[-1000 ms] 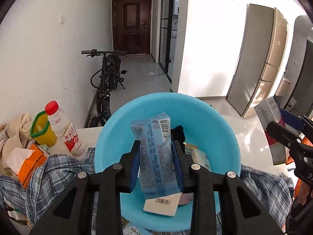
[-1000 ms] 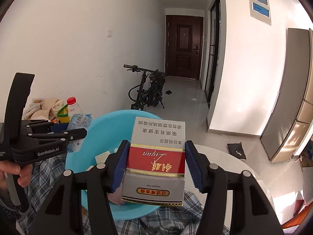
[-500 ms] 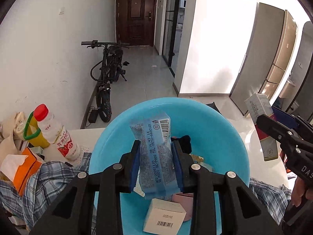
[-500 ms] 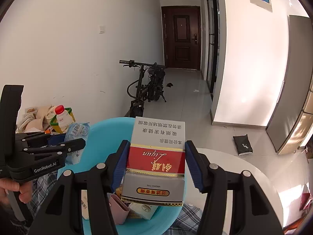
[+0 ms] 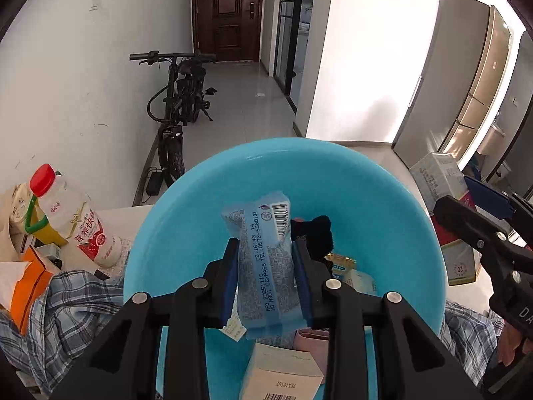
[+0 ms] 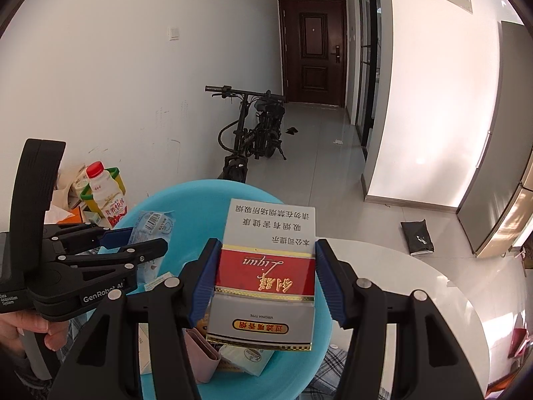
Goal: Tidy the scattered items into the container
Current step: 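Lift and carry the box and bag over the blue basin with both tools, then open the left tool to drop the bag while the right tool releases the box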
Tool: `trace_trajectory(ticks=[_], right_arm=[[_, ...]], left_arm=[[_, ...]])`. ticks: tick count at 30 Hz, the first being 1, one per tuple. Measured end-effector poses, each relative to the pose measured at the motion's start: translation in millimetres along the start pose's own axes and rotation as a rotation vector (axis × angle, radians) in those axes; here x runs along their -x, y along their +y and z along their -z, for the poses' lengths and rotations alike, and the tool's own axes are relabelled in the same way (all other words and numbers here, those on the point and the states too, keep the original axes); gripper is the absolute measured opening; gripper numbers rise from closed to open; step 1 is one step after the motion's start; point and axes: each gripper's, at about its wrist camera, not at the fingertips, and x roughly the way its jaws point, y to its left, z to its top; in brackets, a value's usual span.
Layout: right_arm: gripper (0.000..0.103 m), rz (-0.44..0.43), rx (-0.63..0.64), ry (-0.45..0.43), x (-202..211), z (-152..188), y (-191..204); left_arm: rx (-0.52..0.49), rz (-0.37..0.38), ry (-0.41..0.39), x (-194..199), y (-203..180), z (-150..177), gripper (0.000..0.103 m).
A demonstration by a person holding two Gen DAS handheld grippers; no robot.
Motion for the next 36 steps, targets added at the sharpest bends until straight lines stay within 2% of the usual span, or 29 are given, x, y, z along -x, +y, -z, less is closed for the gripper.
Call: trace_trajectory(ticks=[10, 20, 22, 23, 24, 26, 36], right_arm=[[0.056, -0.008, 0.036, 0.07, -37.7, 10.7, 4.8], [0.056, -0.013, 0.033, 0.086, -43.4, 11.1, 2.8], [0.056, -0.014, 0.031, 0.086, -43.7, 10.9, 3.0], [0.056, -0.015, 0.031, 0.087, -43.1, 10.2, 2.8], [0.056, -0.015, 0.03, 0.088, -42.5, 10.1, 2.4], [0.056, -0.015, 0.028, 0.089, -41.8, 11.0, 2.2], [0.056, -0.014, 0.023, 0.1, -46.7, 12.1, 5.6]], left_arm=[[-0.007, -0.011, 0.092, -60.3, 5.0, 3.7, 0.033], [-0.002, -0.013, 0.101, -75.8, 7.2, 3.9, 0.033], [0.005, -0.025, 0.09, -75.0, 9.1, 1.6, 0.044], [0.01, -0.037, 0.082, -73.7, 10.7, 0.2, 0.065], [0.019, -0.048, 0.066, -71.6, 12.6, -0.4, 0.08], [0.032, -0.052, 0.038, -66.6, 16.1, -1.3, 0.08], [0.016, -0.061, 0.038, -58.2, 22.5, -3.0, 0.08]])
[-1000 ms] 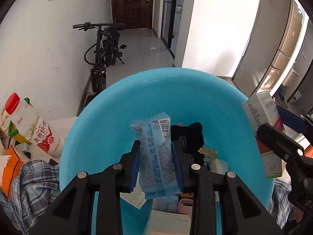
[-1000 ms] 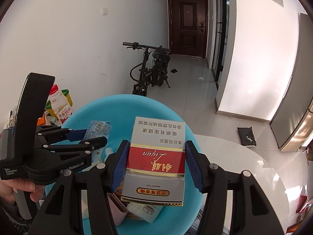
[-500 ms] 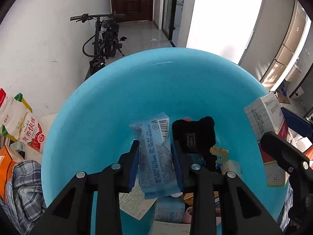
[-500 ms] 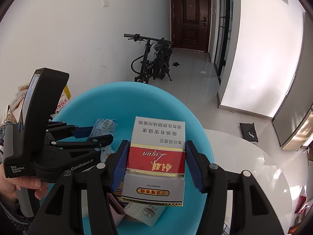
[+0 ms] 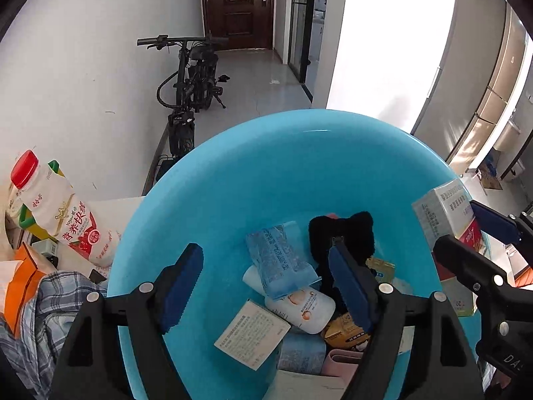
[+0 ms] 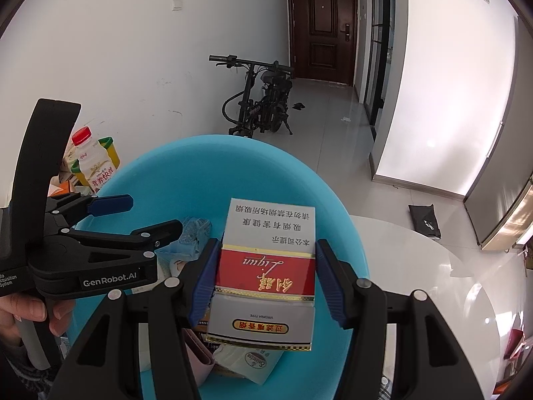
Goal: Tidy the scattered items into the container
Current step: 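Open the left tool to drop the bag while the right tool releases the box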
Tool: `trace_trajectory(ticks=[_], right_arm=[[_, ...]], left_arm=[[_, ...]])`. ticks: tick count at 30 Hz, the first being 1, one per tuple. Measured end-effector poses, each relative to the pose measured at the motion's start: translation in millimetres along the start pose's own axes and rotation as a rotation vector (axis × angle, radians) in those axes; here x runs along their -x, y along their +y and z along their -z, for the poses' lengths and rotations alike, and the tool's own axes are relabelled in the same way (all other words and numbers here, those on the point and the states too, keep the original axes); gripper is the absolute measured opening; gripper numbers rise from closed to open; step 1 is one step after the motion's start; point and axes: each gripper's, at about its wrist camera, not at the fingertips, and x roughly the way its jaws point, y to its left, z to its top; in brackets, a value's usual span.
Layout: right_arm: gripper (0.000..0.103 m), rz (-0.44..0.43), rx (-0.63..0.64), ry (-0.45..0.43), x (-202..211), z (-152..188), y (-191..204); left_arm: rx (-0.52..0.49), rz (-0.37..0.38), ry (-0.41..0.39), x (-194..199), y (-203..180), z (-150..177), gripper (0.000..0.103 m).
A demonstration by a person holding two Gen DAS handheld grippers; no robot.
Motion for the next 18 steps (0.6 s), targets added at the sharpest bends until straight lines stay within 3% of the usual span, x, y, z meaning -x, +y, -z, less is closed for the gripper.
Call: trace_trajectory(ticks=[9, 10, 11, 13, 18], right_arm=[[0.056, 0.005, -0.005, 0.009, -4.6, -0.4, 1.6], [0.06, 0.0, -0.003, 0.014, -5.8, 0.0, 1.7], [0.072, 0.0, -0.001, 0.016, -6.8, 0.5, 2.2], [0.085, 0.019, -0.007, -0.001, -5.7, 1.5, 1.7], [0.085, 0.025, -0.018, -0.016, -1.8, -0.1, 0.7]], left_arm=[[-0.01, -0.016, 0.001, 6.1, -3.5, 8.8, 0.08], [-0.017, -0.029, -0.006, 7.3, -4.5, 10.1, 0.08], [-0.023, -0.032, -0.009, 8.2, -5.2, 11.5, 0.08], [-0.015, -0.025, -0.001, 8.0, -2.7, 13.0, 0.08], [-0.015, -0.046, -0.007, 9.8, 0.4, 14.7, 0.08]])
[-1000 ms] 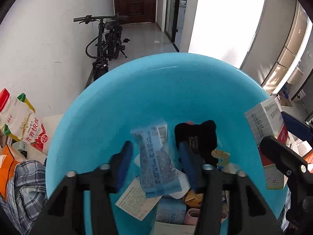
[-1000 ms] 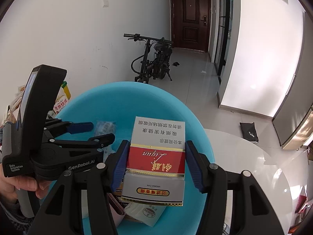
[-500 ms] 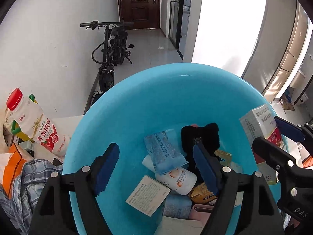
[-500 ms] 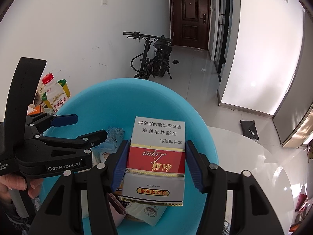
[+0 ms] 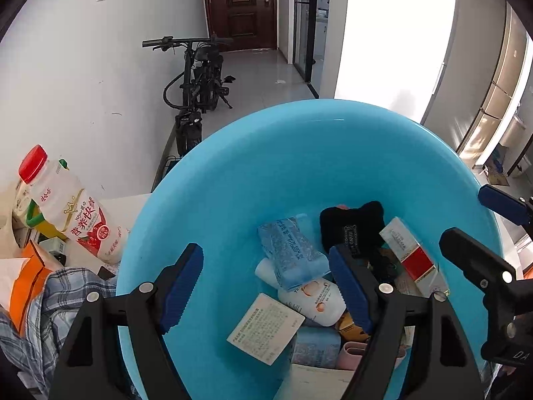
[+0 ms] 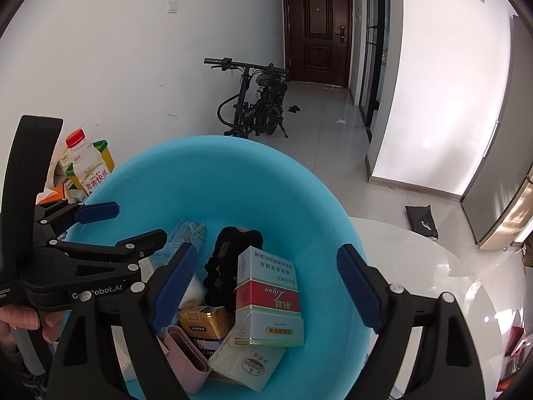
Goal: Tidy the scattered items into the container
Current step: 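Open the left tool to drop the bag while the right tool releases the box, then withdraw both tools from the basin back over the shirt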
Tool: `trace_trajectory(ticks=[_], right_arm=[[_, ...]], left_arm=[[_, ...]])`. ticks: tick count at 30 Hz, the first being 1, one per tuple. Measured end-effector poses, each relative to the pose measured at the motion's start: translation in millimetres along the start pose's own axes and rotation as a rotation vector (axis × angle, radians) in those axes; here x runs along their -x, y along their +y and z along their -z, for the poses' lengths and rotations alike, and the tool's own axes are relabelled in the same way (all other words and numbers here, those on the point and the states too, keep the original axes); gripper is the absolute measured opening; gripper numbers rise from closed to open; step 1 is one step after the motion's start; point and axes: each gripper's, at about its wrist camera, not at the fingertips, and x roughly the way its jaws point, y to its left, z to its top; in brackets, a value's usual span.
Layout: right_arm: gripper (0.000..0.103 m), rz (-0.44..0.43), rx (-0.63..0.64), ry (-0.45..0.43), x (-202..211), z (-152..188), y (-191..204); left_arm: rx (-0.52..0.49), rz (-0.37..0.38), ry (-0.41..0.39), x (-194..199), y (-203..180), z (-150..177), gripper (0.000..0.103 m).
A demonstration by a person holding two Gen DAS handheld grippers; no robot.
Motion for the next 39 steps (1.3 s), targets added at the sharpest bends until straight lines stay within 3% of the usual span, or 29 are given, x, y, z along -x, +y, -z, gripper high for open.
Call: trace_trajectory(ticks=[11, 21, 29, 39], right_arm=[[0.085, 0.006, 0.008, -0.001, 1.9, 0.3, 0.6], [0.085, -0.024, -0.027, 0.009, 34.1, 13.9, -1.2], [0.085, -0.043, -0.046, 0.009, 77.1, 45.7, 1.9], [0.085, -0.035, -0.022, 0.028, 138.1, 137.6, 2.8]], left_arm=[[0.006, 0.01, 0.006, 7.9, -0.5, -0.5, 0.08], [-0.015, 0.007, 0.018, 48.7, -0.9, 19.4, 0.08], [0.007, 0.039, 0.012, 102.1, 10.9, 66.3, 0.08], [-0.01, 0.084, 0.019, 175.3, 21.4, 163.7, 0.08]])
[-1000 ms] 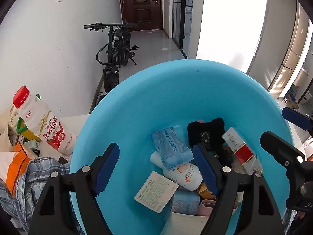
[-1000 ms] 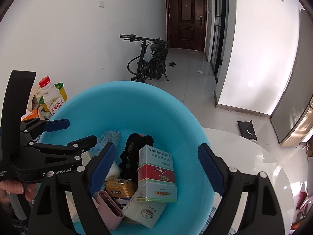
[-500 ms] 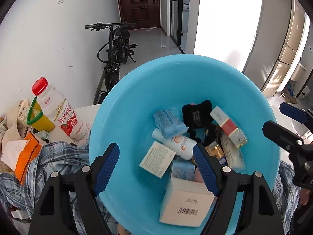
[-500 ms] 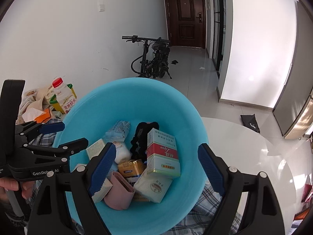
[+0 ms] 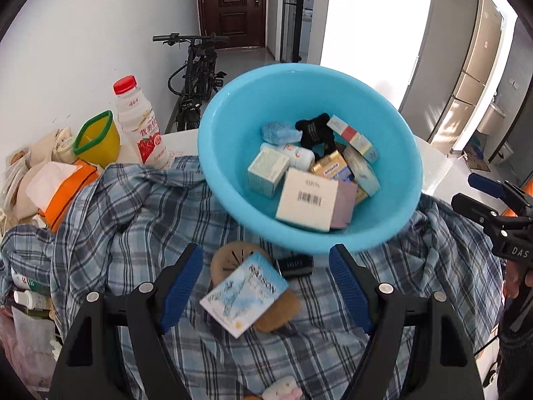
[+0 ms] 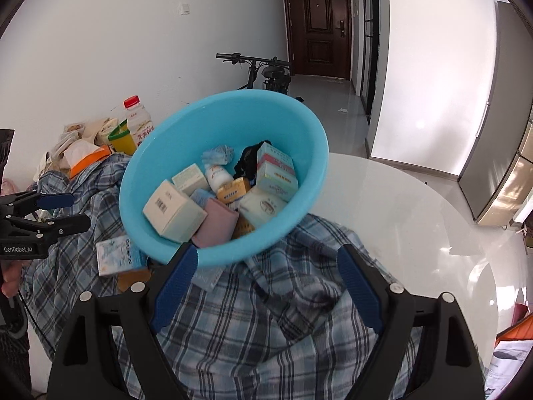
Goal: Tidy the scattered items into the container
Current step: 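Withdraw both tools from the basin back over the shirt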
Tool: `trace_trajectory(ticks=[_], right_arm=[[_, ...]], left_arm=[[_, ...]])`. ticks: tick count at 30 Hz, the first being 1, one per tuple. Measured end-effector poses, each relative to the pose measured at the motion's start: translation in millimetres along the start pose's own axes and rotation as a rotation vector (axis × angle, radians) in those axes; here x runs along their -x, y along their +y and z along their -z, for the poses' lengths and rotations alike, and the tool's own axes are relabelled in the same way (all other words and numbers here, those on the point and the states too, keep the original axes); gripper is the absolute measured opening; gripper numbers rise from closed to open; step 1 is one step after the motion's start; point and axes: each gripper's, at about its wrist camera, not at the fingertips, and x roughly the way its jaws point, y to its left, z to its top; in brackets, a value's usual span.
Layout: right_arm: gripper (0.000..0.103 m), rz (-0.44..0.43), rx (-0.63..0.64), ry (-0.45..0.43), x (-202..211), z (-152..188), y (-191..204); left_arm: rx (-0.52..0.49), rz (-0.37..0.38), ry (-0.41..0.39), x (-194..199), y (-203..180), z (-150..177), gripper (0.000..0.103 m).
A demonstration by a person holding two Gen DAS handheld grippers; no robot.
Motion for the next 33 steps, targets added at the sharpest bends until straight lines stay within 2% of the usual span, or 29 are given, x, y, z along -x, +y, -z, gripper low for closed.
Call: trace_trajectory(ticks=[6, 9, 15, 20, 26, 33], right_arm=[[0.085, -0.013, 0.042, 0.017, 34.1, 66.1, 8.2], [0.085, -0.009, 0.062, 0.024, 41.2, 85.1, 12.8], [0.085, -0.011, 0.072, 0.036, 41.7, 95.8, 17.4], [0.085, -0.016, 0.061, 0.024, 42.8, 98.0, 20.0], [0.085, 0.015, 0.049, 0.02, 41.5, 107.1, 19.1], [0.085, 0.034, 0.019, 0.024, 39.5, 116.4, 12.6]], left_arm=[[0.059, 0.014, -0.033, 30.8, 8.6, 68.2, 0.084], [0.063, 0.001, -0.024, 32.1, 8.9, 91.2, 0.084], [0.026, -0.029, 0.001, 20.6, 0.9, 107.9, 0.084], [-0.011, -0.041, -0.018, 14.1, -12.7, 120.0, 0.085], [-0.026, 0.062, 0.033, -5.8, -22.3, 143.9, 0.085], [-0.03, 0.104, 0.061, -16.8, -20.8, 164.3, 0.085]])
